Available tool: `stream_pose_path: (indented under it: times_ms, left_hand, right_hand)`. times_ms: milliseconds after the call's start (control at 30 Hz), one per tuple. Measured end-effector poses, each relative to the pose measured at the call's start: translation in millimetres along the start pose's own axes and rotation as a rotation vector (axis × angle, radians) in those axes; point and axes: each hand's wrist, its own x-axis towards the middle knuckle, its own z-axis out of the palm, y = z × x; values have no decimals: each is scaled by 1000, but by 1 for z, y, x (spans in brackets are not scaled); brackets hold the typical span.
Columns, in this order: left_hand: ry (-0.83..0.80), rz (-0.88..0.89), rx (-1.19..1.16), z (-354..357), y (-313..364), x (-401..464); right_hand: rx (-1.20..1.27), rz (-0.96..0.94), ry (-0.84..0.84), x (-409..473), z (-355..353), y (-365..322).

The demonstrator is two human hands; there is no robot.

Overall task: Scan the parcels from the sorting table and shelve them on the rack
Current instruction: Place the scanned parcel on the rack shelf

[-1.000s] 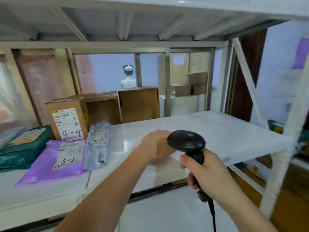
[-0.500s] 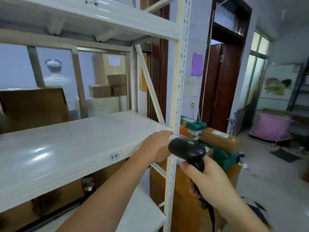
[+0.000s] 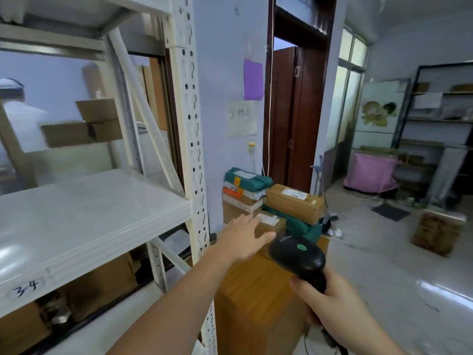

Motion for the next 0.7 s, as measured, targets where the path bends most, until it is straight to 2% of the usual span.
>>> stream_pose_path:
  times_ms: [367,700]
  left_hand:
    - [-84,-31,99,46,-45,140]
    - [-75,-124,168,118,-90,278]
  right_hand:
    - [-18,42,-19,140,-26,29]
    - [-61,1,-178,292,-54,59]
